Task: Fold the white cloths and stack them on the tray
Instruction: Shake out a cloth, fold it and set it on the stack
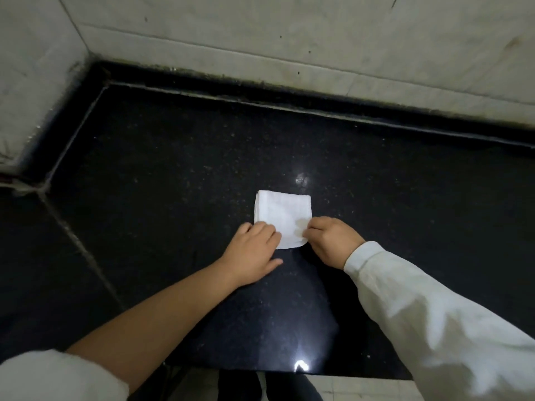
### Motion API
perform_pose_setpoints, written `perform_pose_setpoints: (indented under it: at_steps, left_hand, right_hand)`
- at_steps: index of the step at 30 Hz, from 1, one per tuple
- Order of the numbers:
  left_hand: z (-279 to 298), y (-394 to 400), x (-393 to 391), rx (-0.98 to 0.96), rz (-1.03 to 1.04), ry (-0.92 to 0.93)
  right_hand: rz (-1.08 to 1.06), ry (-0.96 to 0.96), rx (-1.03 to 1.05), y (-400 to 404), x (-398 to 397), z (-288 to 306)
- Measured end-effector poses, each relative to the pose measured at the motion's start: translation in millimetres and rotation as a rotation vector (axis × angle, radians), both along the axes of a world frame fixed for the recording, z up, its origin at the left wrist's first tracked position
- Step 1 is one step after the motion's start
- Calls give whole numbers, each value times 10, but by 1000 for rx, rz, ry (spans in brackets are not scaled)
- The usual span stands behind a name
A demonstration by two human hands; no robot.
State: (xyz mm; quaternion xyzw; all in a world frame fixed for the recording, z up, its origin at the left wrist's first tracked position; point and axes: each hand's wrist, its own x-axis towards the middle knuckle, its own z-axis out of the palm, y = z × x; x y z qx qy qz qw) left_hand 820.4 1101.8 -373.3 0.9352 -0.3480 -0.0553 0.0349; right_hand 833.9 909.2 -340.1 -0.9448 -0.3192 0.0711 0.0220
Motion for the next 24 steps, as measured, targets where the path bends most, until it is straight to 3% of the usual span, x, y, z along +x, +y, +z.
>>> perform_pose_setpoints:
  at_steps: [6,12,19,21,24]
  left_hand:
    - [100,-133,-15,-13,80,-157]
    - [823,-566,21,-109,-105,-265]
    - [1678,-2602,-290,74,-361,-172]
    - [1879,-3435,-550,112,-415,-73]
    - [2162,-4611,-944,100,-543,-65]
  right_hand:
    - [-204,180,131,-76,-36,304]
    - [-391,182,359,-791,-336,807]
    - [-712,114,505,-2460,-1234,1391]
    - [-794,53,417,-3156,-1634,1530]
    - [-957,-35,296,-4164,-2308,1771]
